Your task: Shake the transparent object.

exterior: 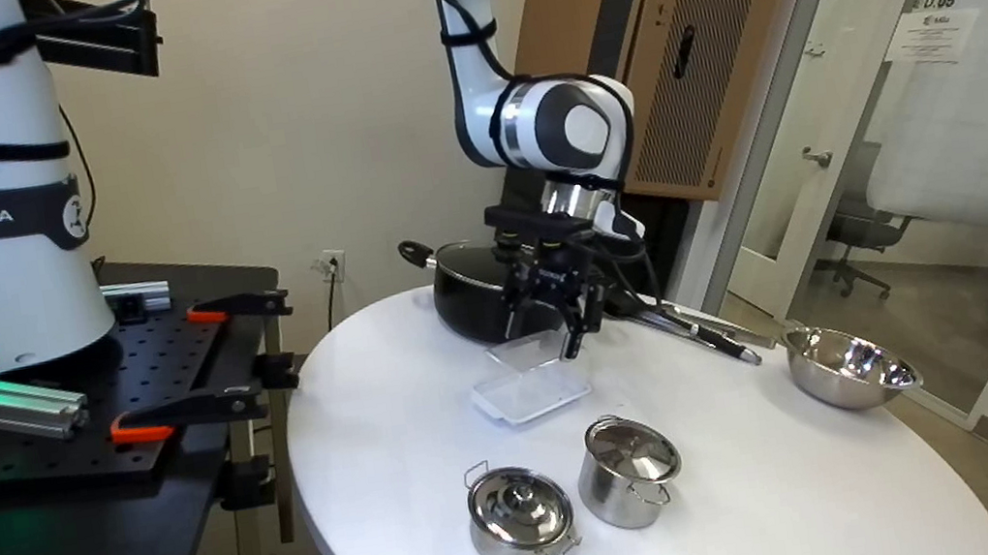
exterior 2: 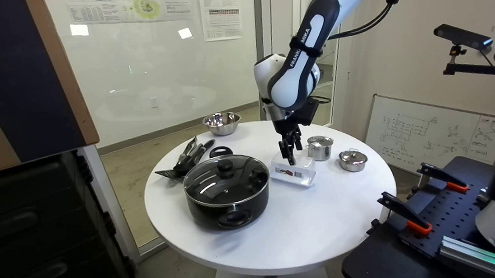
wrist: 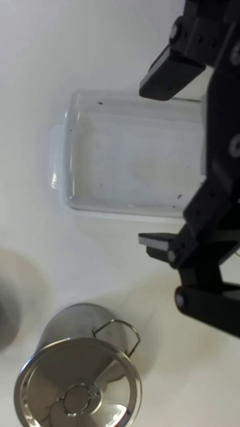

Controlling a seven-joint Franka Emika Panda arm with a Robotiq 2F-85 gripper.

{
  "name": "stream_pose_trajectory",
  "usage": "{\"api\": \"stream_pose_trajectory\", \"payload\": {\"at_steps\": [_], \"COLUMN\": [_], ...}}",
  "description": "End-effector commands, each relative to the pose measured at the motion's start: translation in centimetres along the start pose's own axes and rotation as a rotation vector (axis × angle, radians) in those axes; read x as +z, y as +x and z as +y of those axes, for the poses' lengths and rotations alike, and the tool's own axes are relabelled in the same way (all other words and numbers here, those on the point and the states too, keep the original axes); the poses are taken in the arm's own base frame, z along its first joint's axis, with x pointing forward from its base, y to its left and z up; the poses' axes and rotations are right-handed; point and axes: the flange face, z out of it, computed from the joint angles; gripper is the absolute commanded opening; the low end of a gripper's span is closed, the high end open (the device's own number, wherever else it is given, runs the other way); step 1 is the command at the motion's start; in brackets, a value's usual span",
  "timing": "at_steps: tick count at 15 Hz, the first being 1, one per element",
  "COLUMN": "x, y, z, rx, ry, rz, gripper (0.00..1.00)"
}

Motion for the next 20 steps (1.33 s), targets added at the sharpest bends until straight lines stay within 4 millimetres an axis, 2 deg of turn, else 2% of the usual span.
{"api": "stream_pose_trajectory", "payload": {"at_steps": [1, 13, 20], "x": [0.65, 0.76, 1.57], "y": [0.93, 1.43, 1.70], "z": [0.24, -0.28, -0.40], "rx": [-0.028, -0.037, -0.038], "ry": [-0.024, -0.019, -0.014], "rz": [0.008, 0.010, 0.000], "gripper": [1.00, 1.00, 1.00]}}
